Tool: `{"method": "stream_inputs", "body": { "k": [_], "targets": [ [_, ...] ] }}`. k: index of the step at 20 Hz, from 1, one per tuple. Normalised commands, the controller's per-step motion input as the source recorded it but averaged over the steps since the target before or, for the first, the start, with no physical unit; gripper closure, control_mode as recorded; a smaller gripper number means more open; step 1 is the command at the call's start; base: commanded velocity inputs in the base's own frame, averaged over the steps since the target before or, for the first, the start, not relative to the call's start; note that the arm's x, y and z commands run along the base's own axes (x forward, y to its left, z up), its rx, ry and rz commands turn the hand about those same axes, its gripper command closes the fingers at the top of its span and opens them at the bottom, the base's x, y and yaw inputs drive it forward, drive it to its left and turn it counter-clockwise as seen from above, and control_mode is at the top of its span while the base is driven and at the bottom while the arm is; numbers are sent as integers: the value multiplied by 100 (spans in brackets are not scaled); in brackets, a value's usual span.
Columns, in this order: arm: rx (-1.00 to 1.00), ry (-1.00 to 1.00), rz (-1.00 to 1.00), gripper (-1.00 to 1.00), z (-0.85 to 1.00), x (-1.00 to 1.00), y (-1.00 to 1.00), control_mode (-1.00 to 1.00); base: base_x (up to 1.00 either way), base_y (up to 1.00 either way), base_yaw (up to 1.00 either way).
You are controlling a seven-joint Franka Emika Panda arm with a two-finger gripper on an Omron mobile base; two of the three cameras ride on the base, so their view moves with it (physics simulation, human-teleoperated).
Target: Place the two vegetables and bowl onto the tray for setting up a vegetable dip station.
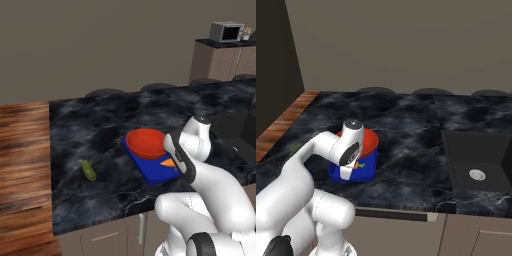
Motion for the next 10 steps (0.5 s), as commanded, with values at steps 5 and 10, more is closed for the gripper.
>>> {"method": "stream_inputs", "body": {
  "k": [5,10],
  "targets": [
    [0,0,0,100,-1,19,0,-100,0,0,0],
    [0,0,0,100,-4,11,0,-100,0,0,0]
  ]
}}
